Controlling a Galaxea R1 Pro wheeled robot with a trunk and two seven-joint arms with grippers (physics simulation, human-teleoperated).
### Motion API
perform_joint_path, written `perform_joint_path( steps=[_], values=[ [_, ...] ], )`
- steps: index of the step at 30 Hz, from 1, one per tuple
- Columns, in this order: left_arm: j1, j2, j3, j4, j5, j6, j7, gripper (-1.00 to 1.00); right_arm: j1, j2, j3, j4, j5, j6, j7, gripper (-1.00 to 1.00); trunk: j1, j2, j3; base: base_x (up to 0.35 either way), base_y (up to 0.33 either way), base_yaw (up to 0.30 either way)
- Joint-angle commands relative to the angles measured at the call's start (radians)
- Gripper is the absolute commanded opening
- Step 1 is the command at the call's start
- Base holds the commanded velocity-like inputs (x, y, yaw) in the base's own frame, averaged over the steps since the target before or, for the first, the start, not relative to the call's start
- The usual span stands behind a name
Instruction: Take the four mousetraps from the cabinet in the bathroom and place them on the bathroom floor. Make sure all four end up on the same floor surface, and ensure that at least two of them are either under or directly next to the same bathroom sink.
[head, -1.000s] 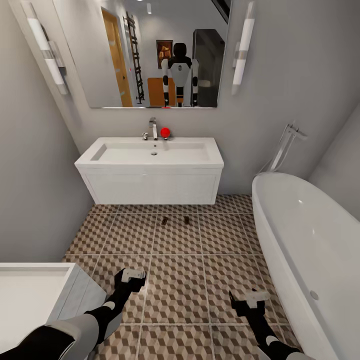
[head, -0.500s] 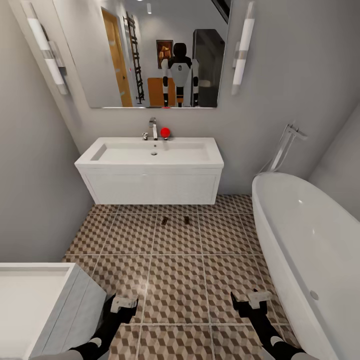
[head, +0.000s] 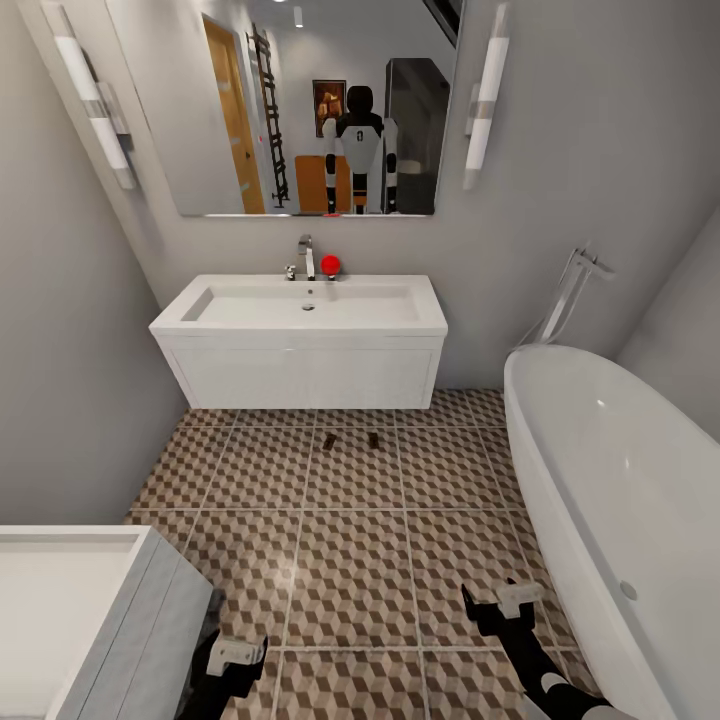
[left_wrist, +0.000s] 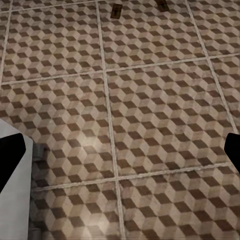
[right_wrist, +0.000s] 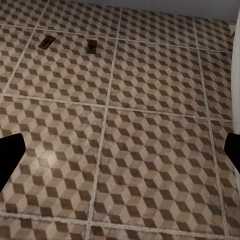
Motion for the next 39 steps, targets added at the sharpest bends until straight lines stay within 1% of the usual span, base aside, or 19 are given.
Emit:
perform_joint_path(
  steps=[1,10,17,25,29,39],
  values=[
    [-0.001,-0.001,-0.009,0.004,0.008,-0.005,0.001,1.00,-0.001,0.000,0.004,0.001,-0.005,-0.003,0.003,1.00,0.001,-0.002,-0.002,0.000,0.000,0.000],
    [0.000,-0.001,-0.009,0.003,0.008,0.017,0.004,1.00,0.000,-0.001,0.003,0.001,-0.005,-0.002,0.002,1.00,0.001,-0.002,-0.002,0.000,0.000,0.000],
    [0.001,-0.002,-0.009,0.002,0.008,0.077,0.003,1.00,0.001,-0.002,0.003,0.001,-0.005,-0.002,0.001,1.00,0.001,-0.002,-0.002,0.000,0.000,0.000],
    [0.001,-0.004,-0.009,0.002,0.007,0.167,0.001,1.00,0.001,-0.002,0.003,0.001,-0.005,0.000,0.000,1.00,0.001,-0.002,-0.002,0.000,0.000,0.000],
    [0.001,-0.005,-0.009,0.002,0.007,0.179,0.000,1.00,0.002,-0.002,0.003,0.001,-0.005,0.004,0.000,1.00,0.001,-0.002,-0.002,0.000,0.000,0.000],
    [0.001,-0.009,-0.009,0.002,0.007,0.183,0.001,1.00,0.006,-0.002,0.004,0.001,-0.005,0.005,0.000,1.00,0.001,-0.002,-0.002,0.000,0.000,0.000]
  ],
)
